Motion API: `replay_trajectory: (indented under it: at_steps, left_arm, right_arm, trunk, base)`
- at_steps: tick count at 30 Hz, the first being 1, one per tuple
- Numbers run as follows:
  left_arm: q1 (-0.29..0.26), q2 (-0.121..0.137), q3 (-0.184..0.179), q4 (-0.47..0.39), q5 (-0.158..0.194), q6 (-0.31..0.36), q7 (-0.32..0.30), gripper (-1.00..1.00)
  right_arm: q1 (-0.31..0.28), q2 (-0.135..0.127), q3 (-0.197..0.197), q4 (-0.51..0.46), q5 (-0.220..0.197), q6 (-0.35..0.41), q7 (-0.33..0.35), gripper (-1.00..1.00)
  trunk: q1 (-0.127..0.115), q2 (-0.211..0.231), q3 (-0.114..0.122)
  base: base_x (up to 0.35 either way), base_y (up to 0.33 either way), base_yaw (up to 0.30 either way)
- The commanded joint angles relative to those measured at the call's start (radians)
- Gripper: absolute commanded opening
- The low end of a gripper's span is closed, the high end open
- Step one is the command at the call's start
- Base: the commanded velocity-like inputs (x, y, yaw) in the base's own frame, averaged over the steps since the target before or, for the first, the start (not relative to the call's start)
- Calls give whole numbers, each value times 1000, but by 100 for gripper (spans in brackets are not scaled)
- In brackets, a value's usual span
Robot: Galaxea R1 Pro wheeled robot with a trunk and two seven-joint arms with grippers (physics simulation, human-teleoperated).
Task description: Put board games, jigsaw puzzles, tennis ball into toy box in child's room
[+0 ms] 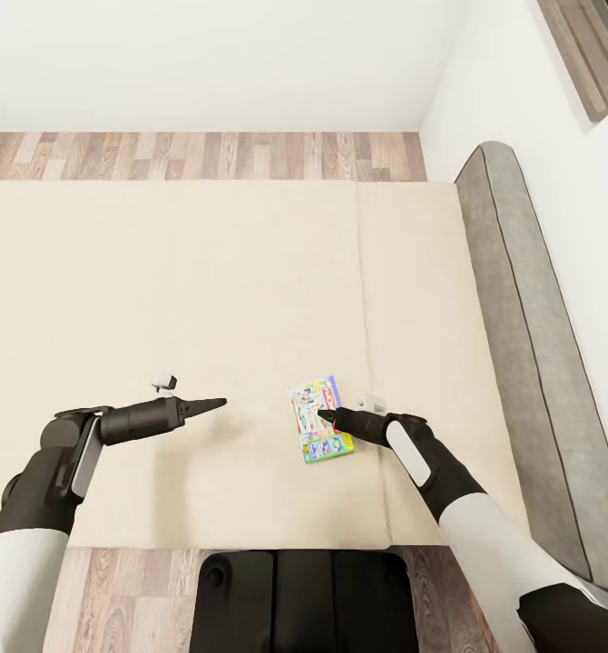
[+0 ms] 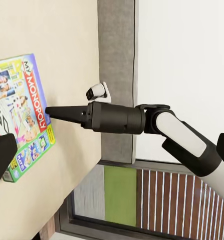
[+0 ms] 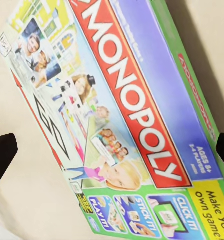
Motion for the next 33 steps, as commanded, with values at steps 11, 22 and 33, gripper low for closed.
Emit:
replay_trajectory:
  at_steps: [11, 22, 33]
  left_arm:
    - [0, 0, 0, 0, 2, 10, -2, 100]
    - [0, -2, -1, 0, 2, 10, -2, 100]
    - [0, -4, -1, 0, 2, 10, -2, 100]
  right_arm:
    - [0, 0, 0, 0, 1, 4, 2, 100]
    - [0, 1, 0, 0, 1, 4, 2, 100]
    - [0, 1, 1, -1, 1, 4, 2, 100]
  trunk:
    - [1, -2, -1]
    - [1, -2, -1]
    - [1, -2, -1]
  base:
    - [61, 0, 0]
    - [8, 0, 0]
    - [0, 0, 0]
